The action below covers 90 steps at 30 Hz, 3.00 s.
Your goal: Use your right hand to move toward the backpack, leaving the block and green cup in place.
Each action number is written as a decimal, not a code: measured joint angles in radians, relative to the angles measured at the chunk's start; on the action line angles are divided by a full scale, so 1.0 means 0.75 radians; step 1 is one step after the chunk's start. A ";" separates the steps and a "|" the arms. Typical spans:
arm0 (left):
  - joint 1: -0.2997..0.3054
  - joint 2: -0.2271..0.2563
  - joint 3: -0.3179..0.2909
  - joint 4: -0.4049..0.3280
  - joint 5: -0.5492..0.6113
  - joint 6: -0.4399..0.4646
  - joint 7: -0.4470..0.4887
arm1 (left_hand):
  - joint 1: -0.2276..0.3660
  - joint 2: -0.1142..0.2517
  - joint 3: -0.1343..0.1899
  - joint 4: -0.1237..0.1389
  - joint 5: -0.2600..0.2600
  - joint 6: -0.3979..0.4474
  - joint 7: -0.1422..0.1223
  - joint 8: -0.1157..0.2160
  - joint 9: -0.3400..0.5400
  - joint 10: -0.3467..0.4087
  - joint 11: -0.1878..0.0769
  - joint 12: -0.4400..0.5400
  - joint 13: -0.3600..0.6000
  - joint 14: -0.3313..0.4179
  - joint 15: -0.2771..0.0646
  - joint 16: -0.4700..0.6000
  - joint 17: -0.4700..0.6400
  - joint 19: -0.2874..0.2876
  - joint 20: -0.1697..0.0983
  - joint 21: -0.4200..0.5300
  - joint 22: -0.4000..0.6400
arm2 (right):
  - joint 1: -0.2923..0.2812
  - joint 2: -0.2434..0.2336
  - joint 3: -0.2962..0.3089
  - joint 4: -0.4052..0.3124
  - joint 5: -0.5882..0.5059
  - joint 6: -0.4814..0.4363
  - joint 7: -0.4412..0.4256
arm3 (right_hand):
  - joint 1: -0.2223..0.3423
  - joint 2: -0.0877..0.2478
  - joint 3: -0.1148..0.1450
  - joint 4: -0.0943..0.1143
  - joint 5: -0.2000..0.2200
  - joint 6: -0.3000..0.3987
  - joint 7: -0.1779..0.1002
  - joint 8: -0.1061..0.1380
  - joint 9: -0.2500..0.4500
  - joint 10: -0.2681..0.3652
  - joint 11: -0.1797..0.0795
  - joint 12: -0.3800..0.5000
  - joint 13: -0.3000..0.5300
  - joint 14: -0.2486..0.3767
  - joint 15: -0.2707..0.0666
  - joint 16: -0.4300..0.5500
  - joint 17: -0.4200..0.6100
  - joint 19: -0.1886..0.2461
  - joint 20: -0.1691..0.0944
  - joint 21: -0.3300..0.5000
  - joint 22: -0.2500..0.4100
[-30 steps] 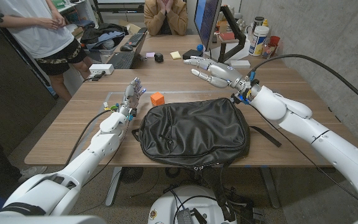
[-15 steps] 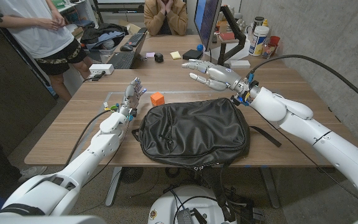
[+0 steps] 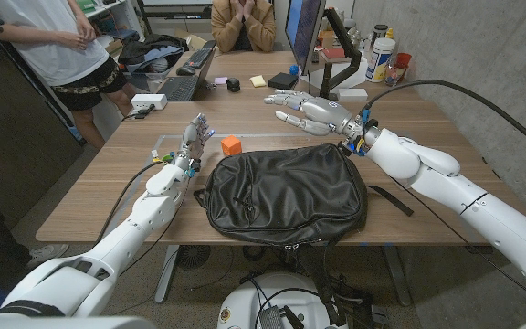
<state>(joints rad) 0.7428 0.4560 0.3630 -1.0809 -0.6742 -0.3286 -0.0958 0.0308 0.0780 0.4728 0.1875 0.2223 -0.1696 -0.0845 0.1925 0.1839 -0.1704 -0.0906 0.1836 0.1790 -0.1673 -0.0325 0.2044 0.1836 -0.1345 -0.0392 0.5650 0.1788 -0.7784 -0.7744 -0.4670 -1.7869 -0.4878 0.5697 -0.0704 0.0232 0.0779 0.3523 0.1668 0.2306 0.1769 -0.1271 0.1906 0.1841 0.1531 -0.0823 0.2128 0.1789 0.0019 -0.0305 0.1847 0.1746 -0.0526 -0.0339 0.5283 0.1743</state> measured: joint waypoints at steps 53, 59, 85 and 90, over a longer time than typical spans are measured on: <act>0.071 0.030 -0.018 -0.095 -0.011 0.006 0.030 | 0.000 0.000 0.000 0.000 0.000 -0.005 -0.004 0.000 0.000 0.000 0.000 0.000 0.000 0.000 0.000 0.000 0.000 0.007 0.008 -0.014 0.000 | -0.017 -0.049 -0.037 -0.094 -0.070 -0.067 0.085 | 0.042 0.014 0.002 -0.031 0.000 0.012 -0.002 0.000 -0.001 -0.007 0.008 -0.011 0.000 0.000 0.000 -0.005 -0.006 0.000 0.000 -0.034 0.000; 0.082 0.034 -0.021 -0.106 -0.013 0.002 0.033 | 0.000 0.000 0.000 0.000 0.000 -0.005 -0.004 0.000 0.000 0.000 0.000 0.000 0.000 0.000 0.000 0.000 0.000 0.007 0.007 -0.014 0.000 | -0.020 -0.053 -0.044 -0.102 -0.078 -0.076 0.097 | 0.042 0.014 0.002 -0.031 0.000 0.012 -0.002 0.000 -0.001 -0.012 0.002 -0.011 0.000 0.000 0.000 -0.005 -0.006 0.000 0.000 -0.034 0.000; 0.104 0.045 -0.026 -0.130 -0.016 0.000 0.037 | -0.004 0.004 0.000 0.000 0.000 -0.005 -0.004 0.000 0.000 0.000 0.000 0.000 0.000 0.000 0.000 0.000 0.000 0.007 0.007 -0.019 0.000 | -0.020 -0.059 -0.068 -0.124 -0.126 -0.117 0.118 | 0.042 0.014 0.002 -0.031 0.000 0.012 -0.002 0.000 -0.001 -0.014 0.001 -0.010 0.000 0.000 0.000 -0.005 -0.006 0.000 0.000 -0.049 0.000; 0.105 0.046 -0.027 -0.130 -0.017 0.000 0.038 | -0.004 0.004 0.000 0.000 0.000 -0.005 -0.004 0.000 0.000 0.000 0.000 0.000 0.000 0.000 0.000 0.000 0.000 0.007 0.007 -0.019 0.000 | -0.013 -0.058 -0.078 -0.120 -0.134 -0.121 0.122 | 0.042 0.014 0.002 -0.031 0.000 0.012 -0.002 0.000 -0.001 -0.014 0.001 -0.010 0.000 0.000 0.000 -0.005 -0.006 0.000 0.000 -0.054 0.000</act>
<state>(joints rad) 0.8212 0.4902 0.3430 -1.1781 -0.6866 -0.3285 -0.0675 0.0277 0.0806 0.4728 0.1875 0.2223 -0.1732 -0.0877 0.1924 0.1836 -0.1705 -0.0905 0.1836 0.1789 -0.1673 -0.0325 0.2044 0.1835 -0.1291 -0.0336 0.5507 0.1788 -0.7880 -0.8183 -0.5255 -1.8767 -0.5882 0.4788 0.0214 0.0547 0.0884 0.3535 0.1434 0.2307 0.1858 -0.1285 0.1907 0.1836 0.1425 -0.0818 0.2049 0.1789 0.0019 -0.0305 0.1809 0.1701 -0.0527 -0.0339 0.4879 0.1743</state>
